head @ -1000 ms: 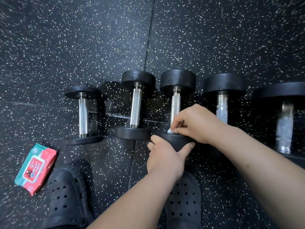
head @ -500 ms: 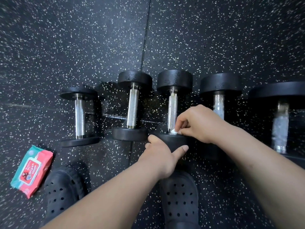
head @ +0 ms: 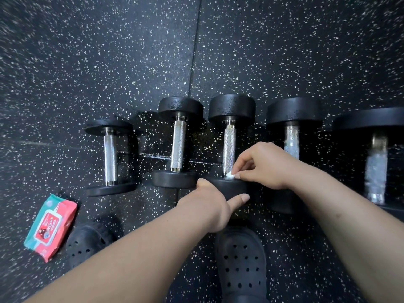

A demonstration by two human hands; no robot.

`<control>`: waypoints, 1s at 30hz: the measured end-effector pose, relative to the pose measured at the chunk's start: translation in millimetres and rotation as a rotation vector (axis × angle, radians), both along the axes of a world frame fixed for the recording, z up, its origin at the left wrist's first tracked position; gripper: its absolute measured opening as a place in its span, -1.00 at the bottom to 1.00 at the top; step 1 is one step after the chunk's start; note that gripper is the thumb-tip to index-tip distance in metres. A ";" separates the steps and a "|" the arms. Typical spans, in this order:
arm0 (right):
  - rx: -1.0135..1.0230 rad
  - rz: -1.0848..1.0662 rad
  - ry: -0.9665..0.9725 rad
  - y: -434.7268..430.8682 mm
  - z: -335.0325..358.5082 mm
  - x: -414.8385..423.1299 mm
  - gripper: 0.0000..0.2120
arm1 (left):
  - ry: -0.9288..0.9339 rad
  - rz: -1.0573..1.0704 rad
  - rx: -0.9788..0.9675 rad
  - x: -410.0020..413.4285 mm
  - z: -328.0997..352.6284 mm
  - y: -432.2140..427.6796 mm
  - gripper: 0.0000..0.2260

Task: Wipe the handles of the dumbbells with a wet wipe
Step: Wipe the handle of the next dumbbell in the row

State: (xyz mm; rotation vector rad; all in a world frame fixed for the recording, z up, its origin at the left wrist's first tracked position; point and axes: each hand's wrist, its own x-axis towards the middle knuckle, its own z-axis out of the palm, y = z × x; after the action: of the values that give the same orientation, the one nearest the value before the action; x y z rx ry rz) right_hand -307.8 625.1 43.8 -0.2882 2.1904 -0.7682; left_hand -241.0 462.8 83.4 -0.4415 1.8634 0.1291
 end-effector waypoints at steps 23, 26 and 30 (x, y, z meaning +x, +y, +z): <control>-0.166 -0.340 -0.417 -22.3 -48.9 2.9 -0.66 | 0.078 -0.188 0.118 5.2 0.0 -7.1 -0.39; -0.220 -0.375 -0.475 -7.7 -48.7 -1.8 -0.67 | -0.056 -0.273 0.073 3.5 -1.9 -5.8 -0.56; -0.224 -0.404 -0.496 -2.1 -47.9 -0.5 -0.64 | -0.136 -0.312 0.140 -4.7 6.4 1.2 -0.14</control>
State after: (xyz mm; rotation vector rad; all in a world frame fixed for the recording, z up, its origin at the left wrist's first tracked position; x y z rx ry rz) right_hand -308.3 623.0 -4.0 0.2279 1.7064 -1.1696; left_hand -245.7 464.0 89.8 -0.0592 1.7525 0.0176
